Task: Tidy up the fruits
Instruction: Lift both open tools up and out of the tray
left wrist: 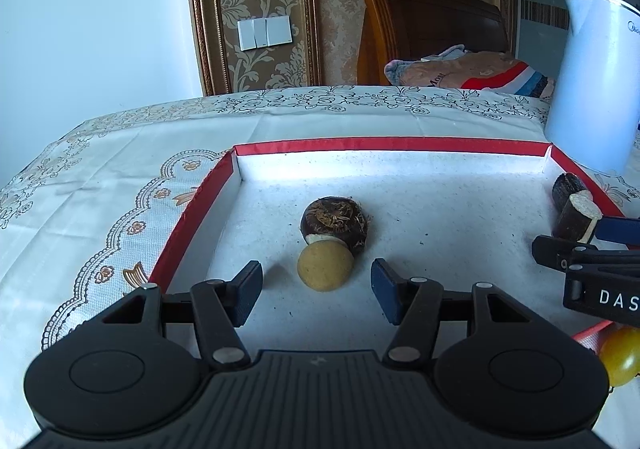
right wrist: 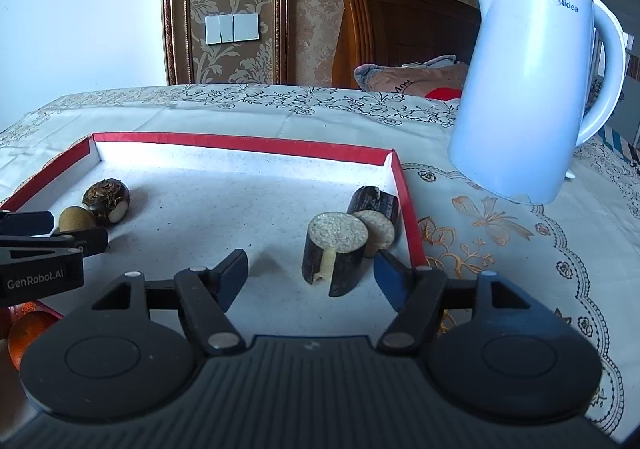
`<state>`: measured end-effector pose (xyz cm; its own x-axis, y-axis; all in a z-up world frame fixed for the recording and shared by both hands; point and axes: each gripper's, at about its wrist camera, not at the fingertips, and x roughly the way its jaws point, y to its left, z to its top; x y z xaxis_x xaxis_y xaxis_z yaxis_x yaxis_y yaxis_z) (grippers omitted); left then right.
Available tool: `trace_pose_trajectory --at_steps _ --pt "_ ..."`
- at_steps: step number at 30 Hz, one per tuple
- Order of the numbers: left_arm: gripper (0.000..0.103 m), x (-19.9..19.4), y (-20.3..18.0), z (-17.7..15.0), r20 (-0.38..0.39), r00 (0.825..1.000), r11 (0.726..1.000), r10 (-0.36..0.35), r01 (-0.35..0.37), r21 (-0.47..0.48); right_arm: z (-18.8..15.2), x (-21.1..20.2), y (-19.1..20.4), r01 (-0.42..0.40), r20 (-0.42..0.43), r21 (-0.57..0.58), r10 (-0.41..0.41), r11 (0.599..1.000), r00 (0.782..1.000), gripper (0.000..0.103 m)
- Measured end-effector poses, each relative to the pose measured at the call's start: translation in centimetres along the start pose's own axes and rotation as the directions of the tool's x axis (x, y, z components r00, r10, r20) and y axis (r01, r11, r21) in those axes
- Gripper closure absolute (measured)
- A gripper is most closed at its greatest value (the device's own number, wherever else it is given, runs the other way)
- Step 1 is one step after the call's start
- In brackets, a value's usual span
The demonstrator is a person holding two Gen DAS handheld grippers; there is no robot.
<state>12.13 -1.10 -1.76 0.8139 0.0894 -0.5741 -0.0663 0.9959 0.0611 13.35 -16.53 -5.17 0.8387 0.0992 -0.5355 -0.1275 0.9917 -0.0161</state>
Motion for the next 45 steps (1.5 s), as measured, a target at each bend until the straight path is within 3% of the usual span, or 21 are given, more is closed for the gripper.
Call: trace_pose_trajectory --at_steps 2,11,12,13,24,40,45 --pt "0.043 -0.1 0.0 -0.1 0.001 1.0 1.0 0.001 -0.001 0.0 -0.1 -0.1 0.0 -0.001 0.006 -0.004 0.001 1.0 1.0 0.028" --pt "0.042 -0.5 0.5 -0.4 -0.004 1.0 1.0 -0.007 0.007 -0.017 -0.4 -0.9 0.0 -0.009 0.013 0.001 0.009 1.0 1.0 0.025" --pt "0.042 -0.7 0.5 -0.4 -0.004 1.0 1.0 -0.009 0.009 -0.02 -0.4 -1.0 0.0 -0.003 0.019 -0.002 0.003 1.0 1.0 0.024" --pt "0.042 -0.8 0.6 -0.5 -0.003 1.0 1.0 -0.011 0.011 -0.021 -0.5 -1.3 0.0 0.013 0.028 -0.003 -0.012 1.0 1.0 0.015" --pt "0.042 -2.4 1.3 -1.0 0.018 0.999 0.997 -0.037 0.038 -0.06 -1.2 -2.8 -0.3 -0.019 0.036 0.02 0.018 1.0 0.999 0.013" --pt "0.039 -5.2 1.2 -2.4 0.088 0.996 0.999 -0.028 0.031 -0.034 -2.4 -5.4 -0.3 -0.04 0.073 0.036 0.038 0.999 0.997 0.009" --pt "0.029 -7.3 1.4 -3.6 0.139 0.989 0.999 -0.045 0.048 -0.018 -3.2 -6.7 -0.3 -0.056 0.092 0.031 0.053 0.998 0.994 0.007"
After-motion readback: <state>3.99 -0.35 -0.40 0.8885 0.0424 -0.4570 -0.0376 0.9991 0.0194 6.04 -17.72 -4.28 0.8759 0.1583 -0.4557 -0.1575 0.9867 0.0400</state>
